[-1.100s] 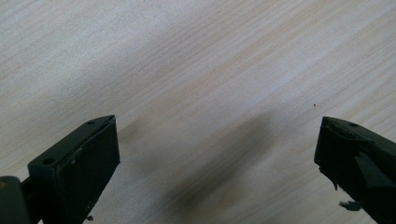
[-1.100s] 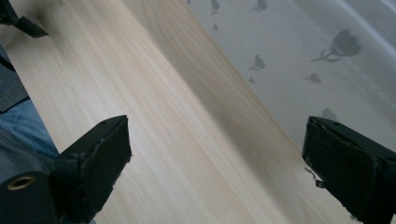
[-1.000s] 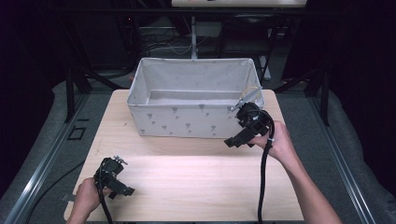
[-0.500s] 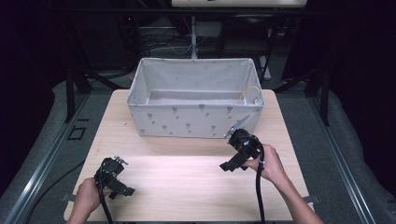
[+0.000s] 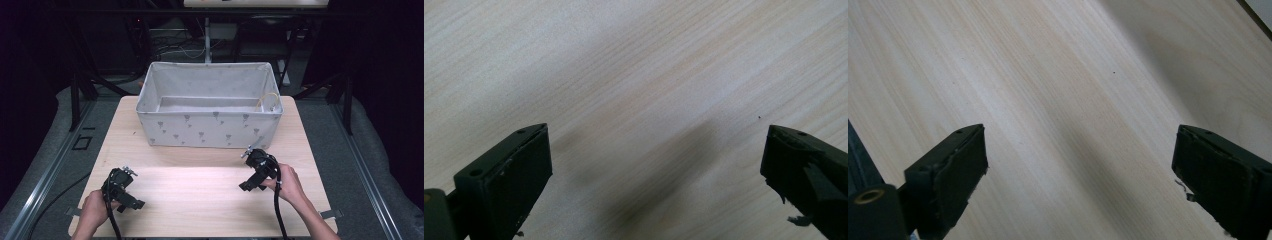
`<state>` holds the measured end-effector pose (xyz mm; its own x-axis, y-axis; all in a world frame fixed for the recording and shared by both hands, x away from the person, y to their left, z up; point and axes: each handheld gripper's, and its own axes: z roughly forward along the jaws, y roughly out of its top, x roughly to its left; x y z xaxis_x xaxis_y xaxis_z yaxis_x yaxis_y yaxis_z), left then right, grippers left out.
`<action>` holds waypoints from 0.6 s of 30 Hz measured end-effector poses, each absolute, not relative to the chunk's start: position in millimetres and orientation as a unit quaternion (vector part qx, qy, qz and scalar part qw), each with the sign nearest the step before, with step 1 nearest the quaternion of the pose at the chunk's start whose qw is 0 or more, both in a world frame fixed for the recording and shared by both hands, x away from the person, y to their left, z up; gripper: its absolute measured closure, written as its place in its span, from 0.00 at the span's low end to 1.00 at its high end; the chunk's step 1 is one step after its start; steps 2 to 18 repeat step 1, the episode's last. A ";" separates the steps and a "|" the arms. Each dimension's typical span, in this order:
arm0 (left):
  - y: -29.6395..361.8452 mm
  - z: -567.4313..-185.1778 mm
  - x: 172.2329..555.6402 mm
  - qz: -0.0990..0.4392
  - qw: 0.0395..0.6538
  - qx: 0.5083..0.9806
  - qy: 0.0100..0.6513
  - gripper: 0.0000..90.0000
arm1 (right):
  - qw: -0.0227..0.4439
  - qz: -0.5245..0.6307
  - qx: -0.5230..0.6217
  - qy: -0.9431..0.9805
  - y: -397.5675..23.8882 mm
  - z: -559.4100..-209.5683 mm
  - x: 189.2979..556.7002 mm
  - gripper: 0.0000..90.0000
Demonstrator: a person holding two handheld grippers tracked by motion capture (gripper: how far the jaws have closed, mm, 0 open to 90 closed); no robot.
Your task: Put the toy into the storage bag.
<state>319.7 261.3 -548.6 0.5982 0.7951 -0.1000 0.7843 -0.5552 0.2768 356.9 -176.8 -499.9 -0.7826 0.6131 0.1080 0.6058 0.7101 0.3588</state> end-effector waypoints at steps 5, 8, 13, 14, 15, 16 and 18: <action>261.0 -548.4 319.5 0.018 0.151 0.880 0.450 0.00 | 0.013 0.183 0.331 0.926 -177.4 -501.0 357.8 0.11; 261.0 -548.4 319.5 0.018 0.151 0.880 0.450 0.00 | 0.013 0.183 0.331 0.926 -177.4 -501.0 357.8 0.11; 261.0 -548.4 319.5 0.018 0.151 0.880 0.450 0.00 | 0.013 0.183 0.331 0.926 -177.4 -501.0 357.8 0.11; 261.0 -548.4 319.5 0.018 0.151 0.880 0.450 0.00 | 0.013 0.183 0.331 0.926 -177.4 -501.0 357.8 0.11; 261.0 -548.4 319.5 0.018 0.151 0.880 0.450 0.00 | 0.013 0.183 0.331 0.926 -177.4 -501.0 357.8 0.11; 261.0 -548.4 319.5 0.018 0.151 0.880 0.450 0.00 | 0.013 0.183 0.331 0.926 -177.4 -501.0 357.8 0.11; 261.0 -548.4 319.5 0.018 0.151 0.880 0.450 0.00 | 0.013 0.183 0.331 0.926 -177.4 -501.0 357.8 0.11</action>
